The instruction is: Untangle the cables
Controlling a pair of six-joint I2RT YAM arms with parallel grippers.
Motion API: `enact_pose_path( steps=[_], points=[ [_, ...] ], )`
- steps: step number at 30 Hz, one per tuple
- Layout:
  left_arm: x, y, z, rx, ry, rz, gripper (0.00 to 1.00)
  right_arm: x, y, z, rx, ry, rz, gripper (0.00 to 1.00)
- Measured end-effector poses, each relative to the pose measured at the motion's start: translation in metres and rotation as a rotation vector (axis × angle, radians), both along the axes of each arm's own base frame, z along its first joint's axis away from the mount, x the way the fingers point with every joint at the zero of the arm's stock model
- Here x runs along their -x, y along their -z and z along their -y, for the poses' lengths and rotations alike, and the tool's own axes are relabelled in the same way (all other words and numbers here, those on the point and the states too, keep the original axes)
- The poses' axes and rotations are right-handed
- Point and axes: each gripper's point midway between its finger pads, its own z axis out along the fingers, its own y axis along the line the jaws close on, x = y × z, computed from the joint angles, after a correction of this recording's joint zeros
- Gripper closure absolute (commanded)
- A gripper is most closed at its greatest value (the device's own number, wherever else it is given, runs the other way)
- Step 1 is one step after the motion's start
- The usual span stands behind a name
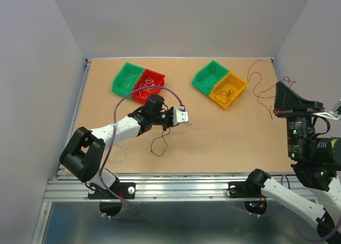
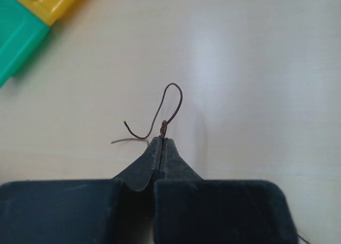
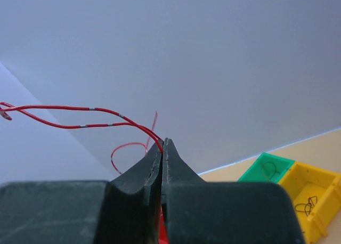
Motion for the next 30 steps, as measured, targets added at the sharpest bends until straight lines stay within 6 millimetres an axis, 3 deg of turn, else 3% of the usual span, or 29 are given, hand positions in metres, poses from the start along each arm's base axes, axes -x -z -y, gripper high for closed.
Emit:
enact_pose_path(
  steps=[5, 7, 12, 20, 23, 26, 30],
  points=[
    [-0.039, -0.002, -0.023, 0.026, -0.132, -0.033, 1.00, -0.004, 0.006, -0.003, 0.040, 0.006, -0.047, 0.99],
    [-0.043, -0.006, -0.024, 0.042, -0.137, -0.024, 1.00, -0.013, 0.014, -0.011, 0.070, 0.010, -0.080, 1.00],
    [-0.035, -0.020, -0.017, 0.074, -0.101, -0.008, 1.00, -0.056, 0.042, -0.054, 0.199, -0.002, -0.199, 0.99],
    [-0.019, -0.065, -0.023, 0.154, -0.072, 0.087, 1.00, -0.118, 0.117, -0.118, 0.434, -0.020, -0.414, 0.99],
    [-0.014, -0.068, -0.025, 0.160, -0.067, 0.096, 1.00, -0.131, 0.125, -0.132, 0.463, -0.033, -0.438, 0.99],
    [-0.010, -0.064, -0.027, 0.157, -0.062, 0.087, 1.00, -0.155, 0.130, -0.139, 0.468, -0.066, -0.457, 0.99],
    [-0.007, -0.059, -0.028, 0.151, -0.057, 0.075, 1.00, -0.214, 0.142, -0.111, 0.406, -0.032, -0.500, 0.99]
  ],
)
